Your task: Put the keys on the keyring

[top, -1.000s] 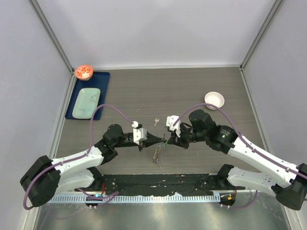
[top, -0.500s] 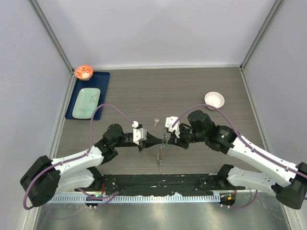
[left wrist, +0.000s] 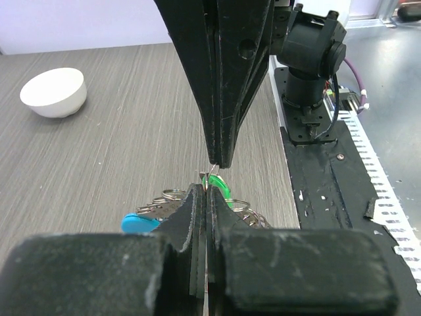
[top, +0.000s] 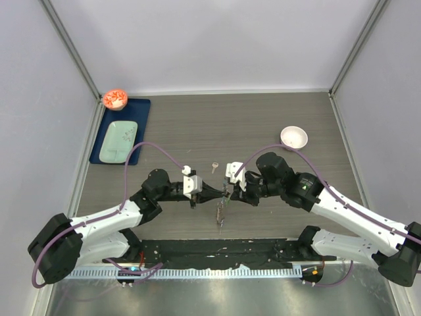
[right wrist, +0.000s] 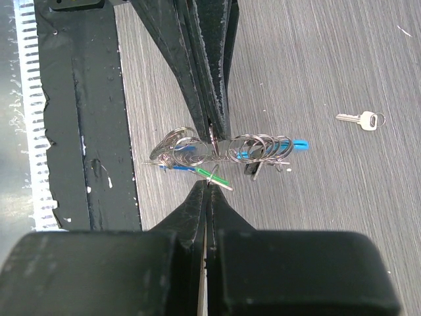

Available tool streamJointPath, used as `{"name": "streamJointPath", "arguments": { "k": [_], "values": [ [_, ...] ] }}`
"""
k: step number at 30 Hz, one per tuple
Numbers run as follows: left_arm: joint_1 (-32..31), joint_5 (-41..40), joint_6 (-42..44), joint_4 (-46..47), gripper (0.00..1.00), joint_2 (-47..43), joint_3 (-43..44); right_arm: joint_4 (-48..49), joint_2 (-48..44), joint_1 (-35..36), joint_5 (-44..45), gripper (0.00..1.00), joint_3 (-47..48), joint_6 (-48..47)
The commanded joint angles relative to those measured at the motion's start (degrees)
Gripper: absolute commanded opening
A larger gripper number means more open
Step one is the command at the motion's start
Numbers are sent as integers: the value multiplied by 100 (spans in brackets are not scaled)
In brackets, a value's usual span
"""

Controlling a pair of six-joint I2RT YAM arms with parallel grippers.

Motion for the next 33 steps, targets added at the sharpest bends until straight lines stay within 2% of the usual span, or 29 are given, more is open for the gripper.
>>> {"name": "streamJointPath", "arguments": {
  "k": [1,27,33],
  "values": [
    [7,190,150,129,0,3,301,110,-51,39,-33,1,236,-61],
    [-1,288,194,-90,0,56,398,84,-156,48,-69,1,227,-78],
    [7,234,387,-424,0,-102,424,57,-174,48,-16,1,236,-87]
  ]
}}
